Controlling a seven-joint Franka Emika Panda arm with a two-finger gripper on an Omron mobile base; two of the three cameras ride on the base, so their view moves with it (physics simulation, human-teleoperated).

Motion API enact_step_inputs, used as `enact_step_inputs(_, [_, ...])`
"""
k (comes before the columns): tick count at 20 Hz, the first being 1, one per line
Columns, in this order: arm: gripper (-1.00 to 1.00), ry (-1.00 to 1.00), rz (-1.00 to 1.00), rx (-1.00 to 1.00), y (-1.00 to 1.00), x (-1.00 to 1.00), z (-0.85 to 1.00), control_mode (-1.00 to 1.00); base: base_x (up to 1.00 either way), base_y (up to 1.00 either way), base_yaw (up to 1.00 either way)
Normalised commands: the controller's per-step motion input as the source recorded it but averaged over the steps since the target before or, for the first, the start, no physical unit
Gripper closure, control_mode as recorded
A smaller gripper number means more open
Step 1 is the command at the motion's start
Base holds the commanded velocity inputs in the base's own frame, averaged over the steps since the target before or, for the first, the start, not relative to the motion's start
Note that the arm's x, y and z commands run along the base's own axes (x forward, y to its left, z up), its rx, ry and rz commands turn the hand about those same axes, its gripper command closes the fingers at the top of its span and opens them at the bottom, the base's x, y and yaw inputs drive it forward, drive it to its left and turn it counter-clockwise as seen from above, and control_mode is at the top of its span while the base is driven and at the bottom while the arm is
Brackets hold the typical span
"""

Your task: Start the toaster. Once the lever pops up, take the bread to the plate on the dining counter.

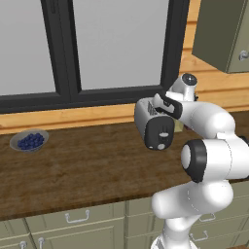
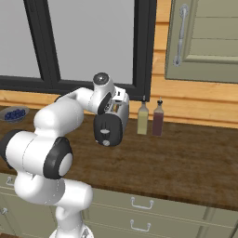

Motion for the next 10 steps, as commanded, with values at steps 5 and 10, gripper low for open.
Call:
enact_step_inputs(5, [-1.00,0.00,0.00,0.00,0.00,0.00,0.00,-1.00,0.00,0.00,0.00])
enact_step_inputs(10, [-1.00,0.00,0.00,0.00,0.00,0.00,0.00,-1.00,0.00,0.00,0.00])
